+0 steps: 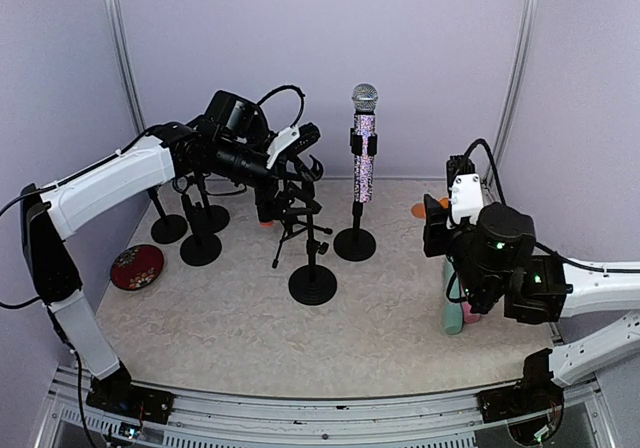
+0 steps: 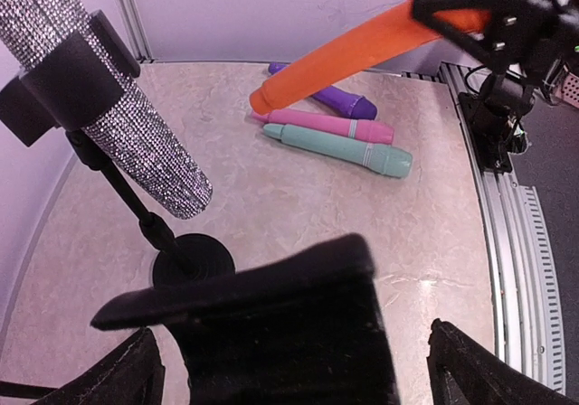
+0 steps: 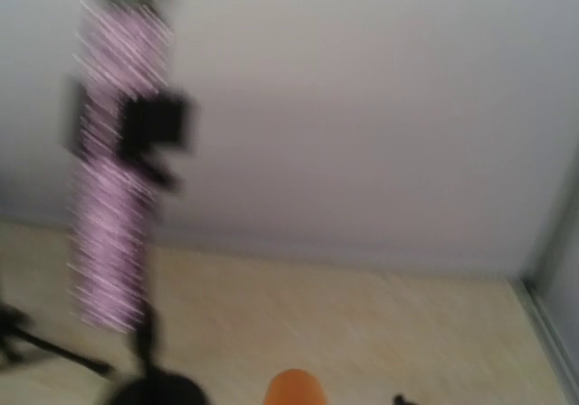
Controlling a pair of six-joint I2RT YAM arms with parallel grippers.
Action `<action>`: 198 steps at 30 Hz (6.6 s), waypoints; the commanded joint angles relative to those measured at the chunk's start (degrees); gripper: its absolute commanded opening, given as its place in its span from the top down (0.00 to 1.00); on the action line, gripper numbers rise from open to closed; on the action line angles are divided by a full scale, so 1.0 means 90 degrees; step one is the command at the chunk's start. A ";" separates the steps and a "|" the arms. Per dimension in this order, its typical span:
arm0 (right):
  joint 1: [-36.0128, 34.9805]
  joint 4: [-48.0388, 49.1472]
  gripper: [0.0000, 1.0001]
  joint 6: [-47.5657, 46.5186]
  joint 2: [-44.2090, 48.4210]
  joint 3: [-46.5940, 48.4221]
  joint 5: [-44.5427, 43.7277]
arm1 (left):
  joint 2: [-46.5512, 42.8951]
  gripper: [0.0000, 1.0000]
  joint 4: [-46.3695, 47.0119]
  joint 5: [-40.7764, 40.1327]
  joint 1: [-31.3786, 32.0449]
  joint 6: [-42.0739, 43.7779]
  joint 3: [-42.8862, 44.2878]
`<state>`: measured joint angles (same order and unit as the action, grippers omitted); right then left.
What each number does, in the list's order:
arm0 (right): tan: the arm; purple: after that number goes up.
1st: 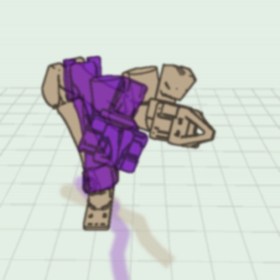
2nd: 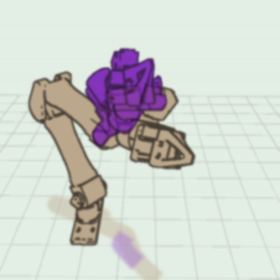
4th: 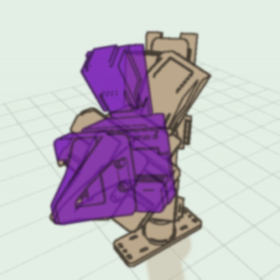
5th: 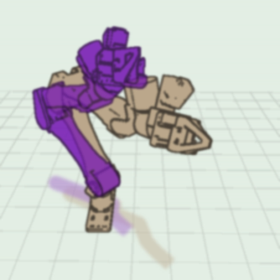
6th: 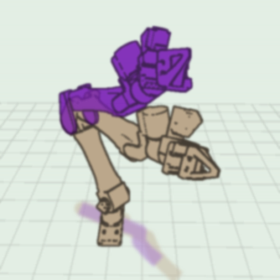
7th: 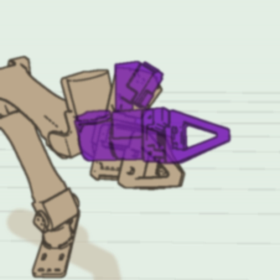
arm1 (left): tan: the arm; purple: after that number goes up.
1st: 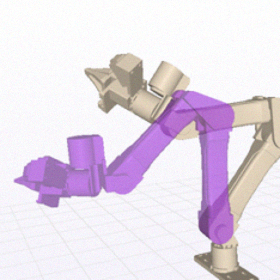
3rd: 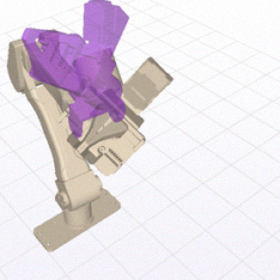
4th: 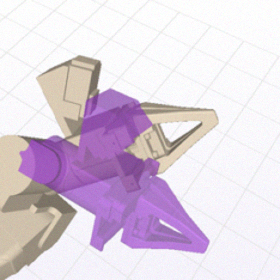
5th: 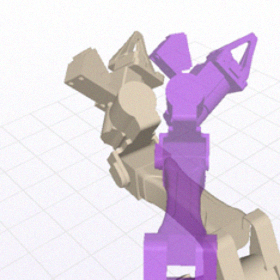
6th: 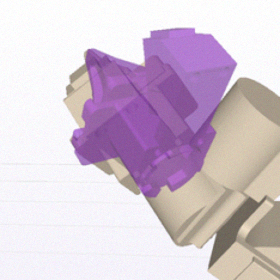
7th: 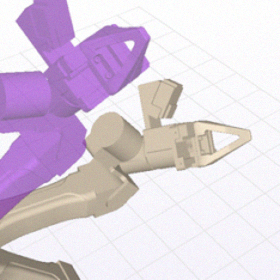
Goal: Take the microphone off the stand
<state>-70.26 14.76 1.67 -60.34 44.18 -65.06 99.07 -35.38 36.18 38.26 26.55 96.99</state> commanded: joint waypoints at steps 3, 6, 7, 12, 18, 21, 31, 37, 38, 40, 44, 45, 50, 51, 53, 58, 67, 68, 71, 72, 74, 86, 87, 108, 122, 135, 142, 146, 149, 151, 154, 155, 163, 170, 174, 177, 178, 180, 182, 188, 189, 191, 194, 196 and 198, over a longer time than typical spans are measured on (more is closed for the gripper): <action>0.0970 -0.1797 1.00 0.2235 -0.0733 -0.0484 0.0654 | -0.0619 0.01 -0.1272 -0.0492 0.0027 0.0328 0.0426; 0.1279 -0.1243 1.00 0.2261 -0.1327 -0.0678 0.0921 | -0.0915 0.01 -0.1726 -0.0749 0.0027 0.0449 0.0356; 0.1355 -0.1100 1.00 0.2249 -0.1517 -0.0721 0.0965 | -0.1013 0.01 -0.1857 -0.0845 0.0026 0.0493 0.0311; 0.1535 -0.0926 1.00 0.2321 -0.2542 -0.0638 0.1102 | -0.1645 0.01 -0.2352 -0.1172 -0.0024 0.0797 -0.0286; 0.1575 -0.2017 0.91 0.3369 -0.3476 -0.0246 0.1267 | -0.2487 0.01 -0.2152 -0.1209 -0.0725 0.0849 -0.1408; 0.1576 -0.2610 0.75 0.3937 -0.3667 -0.0144 0.1378 | -0.2780 0.01 -0.1925 -0.1023 -0.1404 0.0868 -0.1827; 0.1576 -0.3887 0.50 0.5430 -0.3842 -0.0220 0.1902 | -0.3298 0.01 -0.1548 -0.0340 -0.2691 0.0874 -0.2396; 0.1570 -0.4030 0.48 0.5552 -0.3690 -0.0211 0.1970 | -0.3380 0.01 -0.1413 -0.0223 -0.3001 0.0811 -0.2501; 0.1572 -0.4038 0.46 0.5503 -0.3634 -0.0179 0.1974 | -0.3369 0.01 -0.1411 -0.0208 -0.3022 0.0803 -0.2511; 0.1588 -0.4065 0.37 0.5406 -0.3568 -0.0077 0.1988 | -0.3366 0.01 -0.1416 -0.0184 -0.3047 0.0791 -0.2521; 0.1655 -0.4141 0.17 0.5246 -0.3428 0.0136 0.2105 | -0.3376 0.01 -0.1454 -0.0178 -0.3070 0.0791 -0.2521; 0.1670 -0.4147 0.16 0.5181 -0.3370 0.0168 0.2131 | -0.3387 0.01 -0.1458 -0.0174 -0.3083 0.0791 -0.2524; 0.1796 -0.3907 0.14 0.4732 -0.2859 0.0303 0.2421 | -0.3419 0.01 -0.1472 -0.0162 -0.3155 0.0791 -0.2517; 0.1825 -0.3782 0.16 0.4650 -0.2745 0.0316 0.2513 | -0.3419 0.01 -0.1474 -0.0157 -0.3174 0.0783 -0.2524; 0.1870 -0.3525 0.19 0.4496 -0.2497 0.0353 0.2771 | -0.3431 0.01 -0.1479 -0.0144 -0.3198 0.0774 -0.2517; 0.1887 -0.1993 0.27 0.3562 -0.1679 0.0159 0.4363 | -0.3439 0.01 -0.1478 -0.0096 -0.3264 0.0737 -0.2550; 0.2513 0.0013 0.41 0.3120 -0.2197 0.0524 0.9067 | -0.3509 0.01 -0.1420 -0.0002 -0.3316 0.0679 -0.2654; 0.2545 0.0108 0.42 0.3179 -0.2407 0.0627 0.9325 | -0.3537 0.01 -0.1425 -0.0006 -0.3321 0.0683 -0.2680; 0.2622 0.0464 0.42 0.3489 -0.2933 0.0826 0.9898 | -0.3610 0.01 -0.1412 -0.0007 -0.3344 0.0703 -0.2730; 0.2646 0.0604 0.42 0.3574 -0.3083 0.0864 1.0054 | -0.3628 0.01 -0.1411 -0.0007 -0.3338 0.0703 -0.2745; 0.2683 0.0868 0.43 0.3786 -0.3322 0.0910 1.0284 | -0.3662 0.01 -0.1406 0.0005 -0.3356 0.0704 -0.2753; 0.2801 0.2001 0.44 0.4563 -0.4288 0.0901 1.0496 | -0.3690 0.01 -0.1385 0.0098 -0.3358 0.0671 -0.2753; 0.2831 0.2078 0.44 0.4614 -0.4307 0.0839 1.0500 | -0.3689 0.01 -0.1394 0.0100 -0.3364 0.0665 -0.2731; 0.2982 0.3433 0.58 0.5609 -0.5068 0.0513 1.0257 | -0.3700 0.01 -0.1518 0.0223 -0.3364 0.0625 -0.2564; 0.2812 0.4375 0.75 0.6358 -0.5149 0.0230 0.9424 | -0.3711 0.01 -0.1537 0.0276 -0.3365 0.0590 -0.2532; 0.2445 0.4432 0.83 0.6511 -0.5230 0.0170 0.8817 | -0.3707 0.02 -0.1547 0.0259 -0.3363 0.0620 -0.2594; 0.2241 0.4277 1.00 0.6373 -0.5005 -0.0071 0.8243 | -0.3749 0.02 -0.1534 0.0247 -0.3363 0.0649 -0.2676; 0.2114 0.4069 1.00 0.6171 -0.4898 -0.0068 0.7891 | -0.3745 0.02 -0.1527 0.0248 -0.3362 0.0659 -0.2707; 0.1976 0.3853 1.00 0.5927 -0.4798 -0.0056 0.7500 | -0.3753 0.02 -0.1528 0.0247 -0.3363 0.0666 -0.2713; 0.1866 0.3753 1.00 0.5723 -0.4732 -0.0091 0.7239 | -0.3760 0.02 -0.1527 0.0247 -0.3363 0.0676 -0.2728; 0.1668 0.3499 1.00 0.5282 -0.4685 -0.0082 0.6865 | -0.3773 0.02 -0.1523 0.0257 -0.3367 0.0695 -0.2769; 0.1605 0.3416 1.00 0.5136 -0.4683 -0.0063 0.6750 | -0.3777 0.02 -0.1519 0.0253 -0.3363 0.0688 -0.2780; 0.1320 0.2747 1.00 0.3770 -0.4547 -0.0022 0.5766 | -0.3756 0.02 -0.1548 0.0264 -0.3363 0.0688 -0.2770; 0.1220 0.2617 1.00 0.2488 -0.4338 -0.0163 0.5181 | -0.3740 0.02 -0.1548 0.0286 -0.3364 0.0663 -0.2767; 0.1005 0.2465 1.00 0.1490 -0.4320 -0.0044 0.4752 | -0.3709 0.01 -0.1618 0.0374 -0.3364 0.0674 -0.2704; 0.0834 0.2456 1.00 0.0701 -0.4364 0.0032 0.4448 | -0.3661 0.01 -0.1628 0.0388 -0.3363 0.0666 -0.2645; 0.0767 0.2447 1.00 0.0467 -0.4399 0.0061 0.4302 | -0.3643 0.01 -0.1630 0.0392 -0.3363 0.0657 -0.2636; 0.0639 0.2412 1.00 0.0064 -0.4493 0.0157 0.3900 | -0.3620 0.01 -0.1653 0.0402 -0.3365 0.0654 -0.2621; 0.0530 0.2322 1.00 -0.0248 -0.4597 0.0280 0.3575 | -0.3604 0.02 -0.1660 0.0417 -0.3363 0.0657 -0.2610; 0.0380 0.2489 0.85 -0.0813 -0.4670 0.0393 0.3238 | -0.3544 0.02 -0.1666 0.0470 -0.3365 0.0635 -0.2555; 0.0376 0.2527 0.80 -0.0892 -0.4643 0.0398 0.3204 | -0.3546 0.02 -0.1674 0.0465 -0.3360 0.0628 -0.2548; 0.0360 0.2656 0.67 -0.0999 -0.4550 0.0373 0.3062 | -0.3540 0.02 -0.1679 0.0465 -0.3362 0.0626 -0.2553; 0.0358 0.2803 0.51 -0.0991 -0.4270 0.0297 0.3013 | -0.3546 0.02 -0.1684 0.0463 -0.3363 0.0625 -0.2568; 0.0365 0.2809 0.43 -0.0878 -0.4022 0.0236 0.3101 | -0.3550 0.02 -0.1684 0.0439 -0.3367 0.0622 -0.2581; 0.0372 0.2727 0.40 -0.0635 -0.3792 0.0152 0.3204 | -0.3563 0.02 -0.1667 0.0441 -0.3362 0.0618 -0.2605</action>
<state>-66.59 38.87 -5.89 -99.88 46.74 -36.25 67.11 -49.63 39.22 8.38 32.23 72.58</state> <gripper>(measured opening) 0.583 0.982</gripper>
